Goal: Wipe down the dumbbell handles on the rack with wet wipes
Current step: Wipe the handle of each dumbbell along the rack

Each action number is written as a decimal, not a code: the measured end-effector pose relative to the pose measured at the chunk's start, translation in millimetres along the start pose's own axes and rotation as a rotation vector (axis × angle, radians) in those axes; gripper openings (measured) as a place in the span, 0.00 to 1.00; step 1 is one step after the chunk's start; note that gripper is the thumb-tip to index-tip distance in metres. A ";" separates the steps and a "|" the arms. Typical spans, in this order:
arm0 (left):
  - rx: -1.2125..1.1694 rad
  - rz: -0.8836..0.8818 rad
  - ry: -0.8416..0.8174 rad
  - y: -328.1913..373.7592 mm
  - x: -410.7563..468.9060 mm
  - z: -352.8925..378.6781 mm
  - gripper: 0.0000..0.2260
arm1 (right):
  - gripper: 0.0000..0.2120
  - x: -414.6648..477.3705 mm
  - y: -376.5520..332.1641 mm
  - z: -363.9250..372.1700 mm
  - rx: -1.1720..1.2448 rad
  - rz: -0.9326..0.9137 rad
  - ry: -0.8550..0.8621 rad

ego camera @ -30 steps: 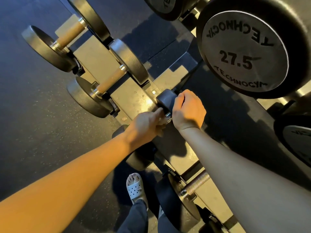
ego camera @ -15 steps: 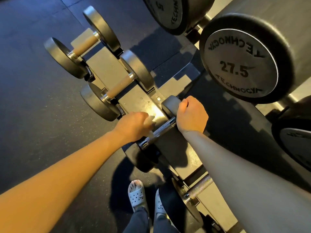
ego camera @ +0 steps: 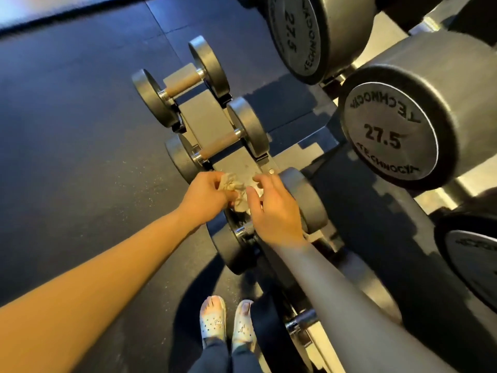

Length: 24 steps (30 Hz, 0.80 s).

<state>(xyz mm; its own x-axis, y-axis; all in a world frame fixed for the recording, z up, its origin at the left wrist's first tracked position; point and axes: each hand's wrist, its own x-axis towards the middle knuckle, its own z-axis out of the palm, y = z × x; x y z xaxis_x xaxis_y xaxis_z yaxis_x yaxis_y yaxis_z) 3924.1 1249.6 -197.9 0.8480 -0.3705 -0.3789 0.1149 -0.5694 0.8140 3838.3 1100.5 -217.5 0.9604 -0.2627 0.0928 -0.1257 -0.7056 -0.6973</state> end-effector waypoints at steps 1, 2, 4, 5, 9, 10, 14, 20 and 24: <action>0.006 0.030 0.026 0.3 -2.5 1.0 0.05 | 0.15 0.0 -10.3 3.8 0.202 0.160 -0.090; 0.015 0.056 0.040 0.3 -5.8 1.2 0.06 | 0.15 2.1 -19.6 7.0 0.441 0.356 -0.188; 0.025 0.076 0.038 -0.9 -14.8 -0.1 0.08 | 0.14 7.8 -30.2 12.6 0.706 0.617 -0.274; 0.025 0.081 0.022 -2.6 -19.2 -1.7 0.07 | 0.13 9.3 -33.4 15.5 0.725 0.649 -0.281; -0.076 0.037 -0.087 -9.2 -31.4 -9.8 0.07 | 0.07 12.8 -32.7 32.2 0.800 0.666 -0.224; -0.136 0.003 -0.088 -11.3 -30.7 -13.3 0.08 | 0.06 15.1 -31.1 37.0 0.819 0.674 -0.226; -0.297 -0.114 0.018 -23.5 -20.7 -28.8 0.12 | 0.04 27.2 -32.4 54.3 0.758 0.647 -0.248; -0.205 -0.094 0.264 -37.0 17.7 -59.5 0.07 | 0.10 61.4 -26.4 73.6 0.610 0.532 -0.168; -0.062 -0.106 0.571 -50.3 59.0 -82.3 0.08 | 0.07 83.6 -19.1 84.0 0.463 0.444 -0.172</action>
<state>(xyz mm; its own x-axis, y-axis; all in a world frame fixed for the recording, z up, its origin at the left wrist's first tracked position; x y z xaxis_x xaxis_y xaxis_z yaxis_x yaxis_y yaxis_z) 4010.9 1316.8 -225.0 0.9727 0.1504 -0.1768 0.2303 -0.5311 0.8154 3941.8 1147.3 -256.2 0.8729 -0.3278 -0.3614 -0.4354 -0.1889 -0.8802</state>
